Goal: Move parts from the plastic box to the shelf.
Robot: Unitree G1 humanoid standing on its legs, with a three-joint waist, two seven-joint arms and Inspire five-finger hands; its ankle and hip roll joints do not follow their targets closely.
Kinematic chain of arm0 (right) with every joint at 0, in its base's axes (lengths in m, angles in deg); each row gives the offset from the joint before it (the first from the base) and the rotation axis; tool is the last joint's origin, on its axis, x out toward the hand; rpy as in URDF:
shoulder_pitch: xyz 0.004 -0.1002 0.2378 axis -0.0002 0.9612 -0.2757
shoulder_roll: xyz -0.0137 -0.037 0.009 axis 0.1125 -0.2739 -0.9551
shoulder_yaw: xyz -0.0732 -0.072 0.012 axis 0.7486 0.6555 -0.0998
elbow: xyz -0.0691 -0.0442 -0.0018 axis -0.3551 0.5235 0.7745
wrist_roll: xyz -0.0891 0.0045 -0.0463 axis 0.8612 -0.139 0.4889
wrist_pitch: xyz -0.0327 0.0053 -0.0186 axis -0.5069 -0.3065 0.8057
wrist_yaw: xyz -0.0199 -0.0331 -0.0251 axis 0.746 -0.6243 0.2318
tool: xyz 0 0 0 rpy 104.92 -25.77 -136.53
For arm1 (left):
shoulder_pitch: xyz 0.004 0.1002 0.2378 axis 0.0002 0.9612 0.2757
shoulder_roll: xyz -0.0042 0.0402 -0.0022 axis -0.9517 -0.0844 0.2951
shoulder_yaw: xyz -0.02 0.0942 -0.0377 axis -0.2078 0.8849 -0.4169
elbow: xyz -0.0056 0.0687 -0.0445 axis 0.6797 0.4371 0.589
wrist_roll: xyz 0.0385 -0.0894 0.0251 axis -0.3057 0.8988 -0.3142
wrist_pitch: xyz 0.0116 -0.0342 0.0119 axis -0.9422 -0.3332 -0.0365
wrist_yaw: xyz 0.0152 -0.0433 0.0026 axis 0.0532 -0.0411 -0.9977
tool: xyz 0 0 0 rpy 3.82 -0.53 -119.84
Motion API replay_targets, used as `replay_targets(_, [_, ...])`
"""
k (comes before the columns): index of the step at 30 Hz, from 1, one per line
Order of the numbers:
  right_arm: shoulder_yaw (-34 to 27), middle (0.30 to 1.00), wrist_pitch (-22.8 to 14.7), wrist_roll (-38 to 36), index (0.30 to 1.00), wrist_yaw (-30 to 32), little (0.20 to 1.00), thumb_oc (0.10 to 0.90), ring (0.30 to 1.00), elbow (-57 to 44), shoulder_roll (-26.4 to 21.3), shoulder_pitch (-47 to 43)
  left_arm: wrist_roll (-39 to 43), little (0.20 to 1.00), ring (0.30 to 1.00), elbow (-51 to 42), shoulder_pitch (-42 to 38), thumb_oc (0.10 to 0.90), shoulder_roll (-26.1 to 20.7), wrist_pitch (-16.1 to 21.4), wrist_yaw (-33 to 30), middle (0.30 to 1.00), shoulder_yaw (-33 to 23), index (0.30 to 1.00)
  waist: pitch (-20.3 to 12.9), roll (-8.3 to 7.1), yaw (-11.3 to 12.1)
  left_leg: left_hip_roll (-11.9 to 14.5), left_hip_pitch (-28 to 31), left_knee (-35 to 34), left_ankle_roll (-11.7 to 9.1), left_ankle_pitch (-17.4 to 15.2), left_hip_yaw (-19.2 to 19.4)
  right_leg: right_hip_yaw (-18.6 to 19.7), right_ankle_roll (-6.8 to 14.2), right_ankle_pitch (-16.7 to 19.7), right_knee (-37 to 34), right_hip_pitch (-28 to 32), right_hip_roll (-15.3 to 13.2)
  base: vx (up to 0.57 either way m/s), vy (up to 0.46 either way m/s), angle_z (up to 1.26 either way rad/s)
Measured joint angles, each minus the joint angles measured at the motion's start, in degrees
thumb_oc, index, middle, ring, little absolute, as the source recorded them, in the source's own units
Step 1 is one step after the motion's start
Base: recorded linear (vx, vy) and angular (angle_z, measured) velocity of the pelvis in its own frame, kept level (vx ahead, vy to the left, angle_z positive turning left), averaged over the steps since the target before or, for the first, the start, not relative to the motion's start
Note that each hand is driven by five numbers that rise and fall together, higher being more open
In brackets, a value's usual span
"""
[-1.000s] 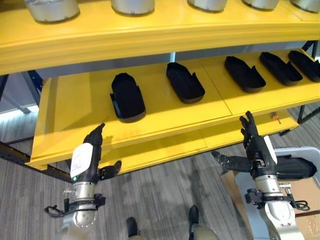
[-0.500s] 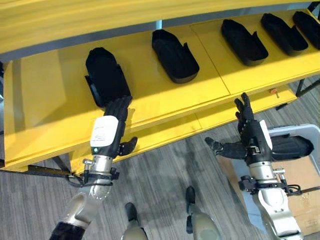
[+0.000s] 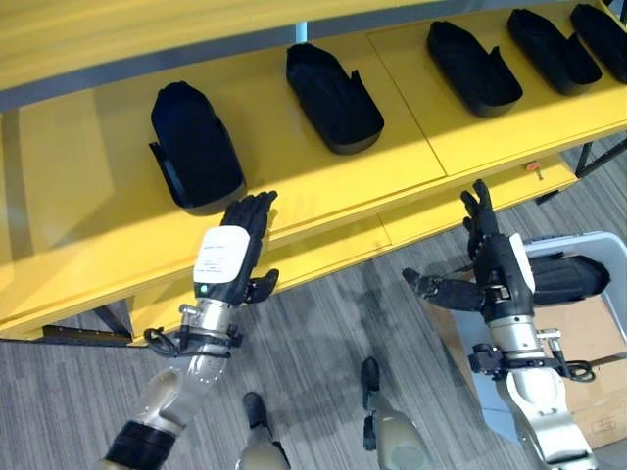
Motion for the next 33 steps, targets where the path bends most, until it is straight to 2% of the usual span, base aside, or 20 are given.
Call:
replay_targets(7, [0.0,1.000,0.0,0.1,1.000,0.1,1.000,0.900,1.000,0.0,0.0,-0.4,-0.2,1.000,1.000,4.5,-1.5,0.900,0.0,-0.7,0.0,1.000,1.7,1.000,0.8,-0.78,0.0,0.1,0.0,0.0,0.0,0.0,0.8,0.4,-0.1,0.0,0.0,-0.4,0.0,0.00,0.001,-0.02])
replay_targets(19, [0.1,1.000,0.0,0.1,1.000,0.1,1.000,0.900,1.000,0.0,0.0,-0.5,-0.6,1.000,1.000,9.3,-3.6,0.900,0.2,-3.5,-0.4,1.000,2.0,1.000,1.3,-1.04,0.0,0.1,-0.7,0.0,-0.1,0.0,1.1,0.8,-0.1,0.2,0.0,-1.3,0.1,0.00,-0.001,0.00])
replay_targets(33, [0.1,1.000,0.0,0.1,1.000,0.1,1.000,0.900,1.000,0.0,0.0,-0.5,-0.6,1.000,1.000,10.9,-5.8,0.900,0.4,-5.1,-3.4,1.000,1.3,1.000,2.3,-2.11,-0.3,0.2,-0.8,0.0,-0.1,0.0,1.2,1.0,-0.2,0.3,0.0,-1.5,0.2,0.00,0.000,0.00])
